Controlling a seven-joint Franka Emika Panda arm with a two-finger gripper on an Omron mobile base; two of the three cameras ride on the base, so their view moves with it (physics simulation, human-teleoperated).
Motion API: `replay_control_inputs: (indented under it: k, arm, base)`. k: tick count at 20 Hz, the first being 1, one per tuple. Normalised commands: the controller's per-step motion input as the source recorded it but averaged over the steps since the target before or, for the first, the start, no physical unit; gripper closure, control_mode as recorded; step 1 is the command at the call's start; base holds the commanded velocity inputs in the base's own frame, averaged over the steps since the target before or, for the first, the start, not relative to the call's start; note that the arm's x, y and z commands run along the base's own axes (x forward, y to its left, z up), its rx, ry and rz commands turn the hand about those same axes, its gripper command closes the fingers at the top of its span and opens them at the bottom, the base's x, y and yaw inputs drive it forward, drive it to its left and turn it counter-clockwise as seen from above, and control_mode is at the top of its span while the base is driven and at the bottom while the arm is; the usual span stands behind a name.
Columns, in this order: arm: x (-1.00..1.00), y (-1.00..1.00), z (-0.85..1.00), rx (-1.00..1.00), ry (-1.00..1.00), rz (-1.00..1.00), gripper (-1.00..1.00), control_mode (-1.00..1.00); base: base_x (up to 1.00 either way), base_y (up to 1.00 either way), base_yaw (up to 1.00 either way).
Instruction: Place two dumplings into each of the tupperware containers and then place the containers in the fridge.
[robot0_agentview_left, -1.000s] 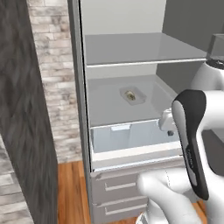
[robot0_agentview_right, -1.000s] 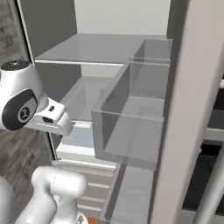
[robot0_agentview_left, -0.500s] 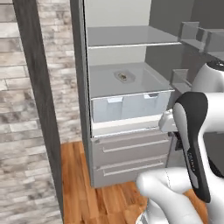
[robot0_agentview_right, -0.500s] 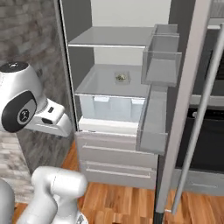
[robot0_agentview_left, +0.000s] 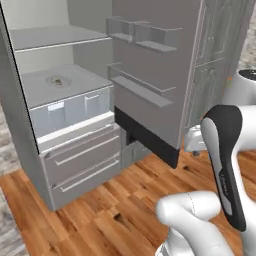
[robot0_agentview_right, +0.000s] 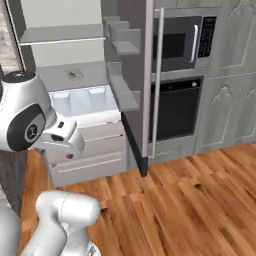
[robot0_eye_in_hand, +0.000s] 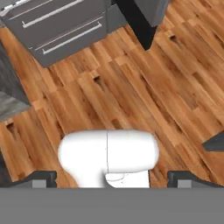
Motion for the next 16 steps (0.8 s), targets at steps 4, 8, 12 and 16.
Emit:
replay_control_inputs:
  k: [4,8,12,16]
  arm:
    - [0.00,0.00,0.00,0.00,0.00,0.00,-1.00,1.00]
    - [0.00,0.00,0.00,0.00,0.00,0.00,-1.00,1.00]
    - [0.00,0.00,0.00,0.00,0.00,0.00,-1.00,1.00]
    - [0.00,0.00,0.00,0.00,0.00,0.00,-1.00,1.00]
  base:
    - [-0.79,0.16,-0.93]
    - [-0.62,0.13,-0.96]
    - [-0.25,0.05,-0.98]
    - [-0.02,-0.16,-0.67]
